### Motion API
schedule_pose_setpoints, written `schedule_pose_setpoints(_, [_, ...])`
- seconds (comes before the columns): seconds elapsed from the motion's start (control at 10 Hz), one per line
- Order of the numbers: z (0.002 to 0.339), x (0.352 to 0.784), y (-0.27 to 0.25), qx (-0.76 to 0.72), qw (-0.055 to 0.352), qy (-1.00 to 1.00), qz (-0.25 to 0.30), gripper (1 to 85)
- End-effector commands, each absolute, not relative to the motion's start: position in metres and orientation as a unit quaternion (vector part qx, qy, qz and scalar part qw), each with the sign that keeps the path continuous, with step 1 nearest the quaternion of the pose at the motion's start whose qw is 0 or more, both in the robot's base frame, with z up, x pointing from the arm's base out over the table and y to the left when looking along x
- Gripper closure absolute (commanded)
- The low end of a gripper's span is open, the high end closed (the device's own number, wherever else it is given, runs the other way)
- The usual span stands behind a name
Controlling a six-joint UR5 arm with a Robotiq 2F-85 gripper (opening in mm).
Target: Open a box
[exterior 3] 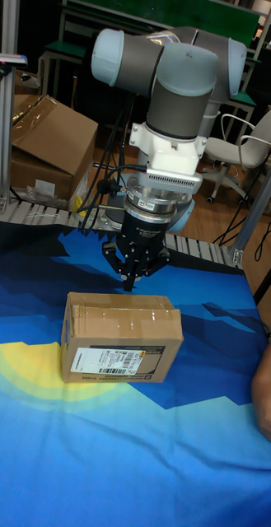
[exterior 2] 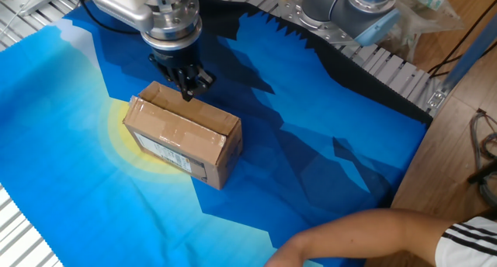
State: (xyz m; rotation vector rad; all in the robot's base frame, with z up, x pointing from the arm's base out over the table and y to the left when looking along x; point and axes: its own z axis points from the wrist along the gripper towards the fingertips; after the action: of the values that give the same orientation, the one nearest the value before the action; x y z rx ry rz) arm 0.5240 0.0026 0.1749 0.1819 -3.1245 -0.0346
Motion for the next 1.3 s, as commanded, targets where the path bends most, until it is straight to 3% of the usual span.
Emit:
schedule_pose_setpoints(0.0, [0.172, 0.519, 0.009, 0.059, 0.007, -0.998, -0.022, 84.3])
schedule_pose_setpoints(1.2, [0.144, 0.537, 0.012, 0.088, -0.022, -0.996, -0.011, 84.3])
